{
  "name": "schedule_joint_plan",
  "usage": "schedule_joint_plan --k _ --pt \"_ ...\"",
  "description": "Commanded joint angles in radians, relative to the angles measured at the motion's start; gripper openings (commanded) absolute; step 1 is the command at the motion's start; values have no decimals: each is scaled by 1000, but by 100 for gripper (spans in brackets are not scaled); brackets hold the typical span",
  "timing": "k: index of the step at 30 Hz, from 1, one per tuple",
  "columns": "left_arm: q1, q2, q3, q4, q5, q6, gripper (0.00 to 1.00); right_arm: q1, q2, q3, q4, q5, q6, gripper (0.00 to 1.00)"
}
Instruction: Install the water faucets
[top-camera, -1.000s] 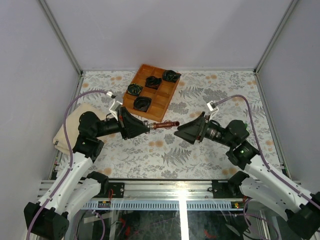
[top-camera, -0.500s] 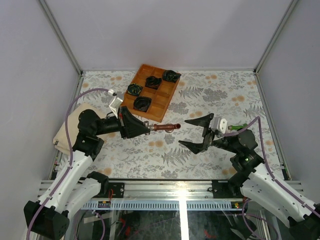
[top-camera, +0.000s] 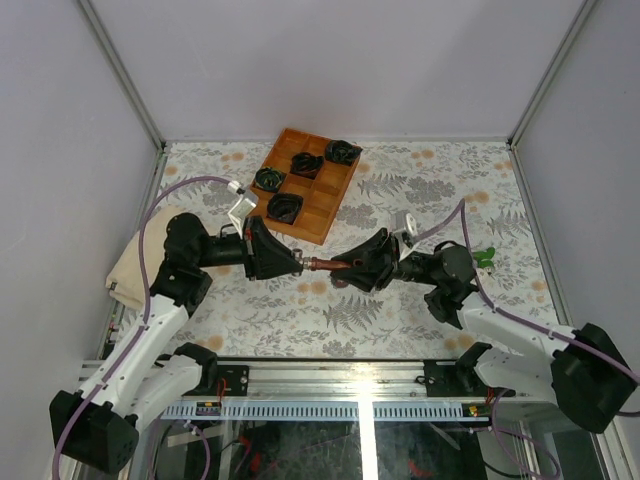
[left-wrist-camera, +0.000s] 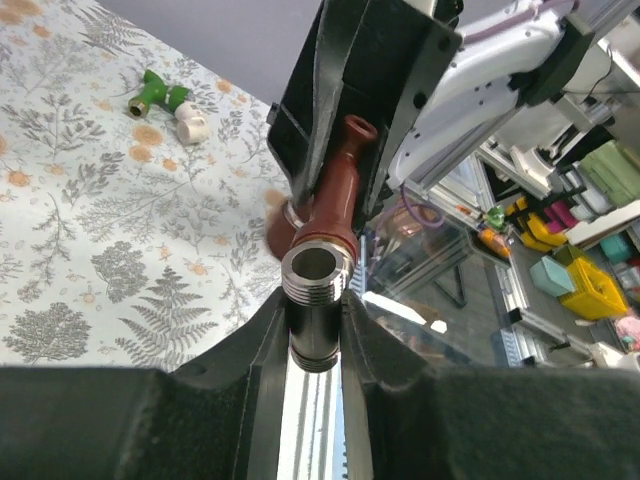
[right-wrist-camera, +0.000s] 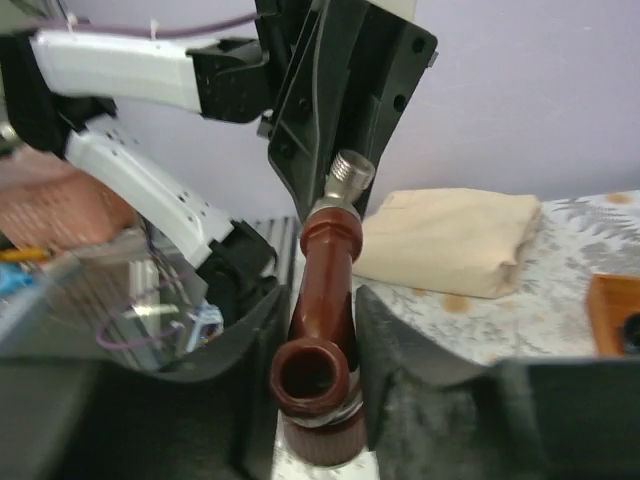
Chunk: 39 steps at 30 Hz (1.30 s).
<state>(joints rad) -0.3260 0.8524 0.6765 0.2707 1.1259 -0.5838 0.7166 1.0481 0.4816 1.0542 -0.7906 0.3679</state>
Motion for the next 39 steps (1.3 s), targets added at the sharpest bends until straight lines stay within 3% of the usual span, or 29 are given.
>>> schedule_joint_plan --k 1,4,6,9,12,14,17,19,21,24,27,29,35,37,39 --pt "-4 0 63 -95 -16 224 0 9 55 -42 397 68 434 30" --pt "-4 -13 73 -171 -44 343 0 7 49 -83 386 153 568 18" --pt "-4 -22 76 -204 -45 414 0 8 17 -83 274 201 656 12" --pt "-4 -41 76 -266 -45 534 0 7 -41 -7 -113 271 829 1" --pt "-5 -73 67 -311 -41 658 0 7 -81 70 -419 259 917 0" --pt "-8 -100 55 -319 -36 720 0 7 -102 47 -397 253 1006 5" --pt "-36 -149 28 -318 -91 825 0 9 -120 -78 -141 291 1255 2" --pt "-66 -184 14 -318 -142 872 0 8 -113 -134 -28 296 1337 3" --pt "-103 -208 12 -313 -188 883 0 11 -122 -127 -98 270 1296 3" --pt "-138 -208 12 -294 -204 850 0 30 -176 -81 -312 292 1161 13" --pt "-156 -192 13 -270 -183 800 0 33 -236 -58 -418 331 1096 13" --pt "-167 -186 10 -251 -180 774 0 33 -259 -54 -441 350 1081 3" --pt "-194 -162 -8 -164 -173 683 2 33 -243 -117 -281 369 1176 0" --pt "-204 -142 -6 -165 -171 665 19 36 -236 -145 -214 389 1228 0" --pt "-211 -123 -5 -164 -165 651 24 37 -231 -144 -204 390 1230 0"
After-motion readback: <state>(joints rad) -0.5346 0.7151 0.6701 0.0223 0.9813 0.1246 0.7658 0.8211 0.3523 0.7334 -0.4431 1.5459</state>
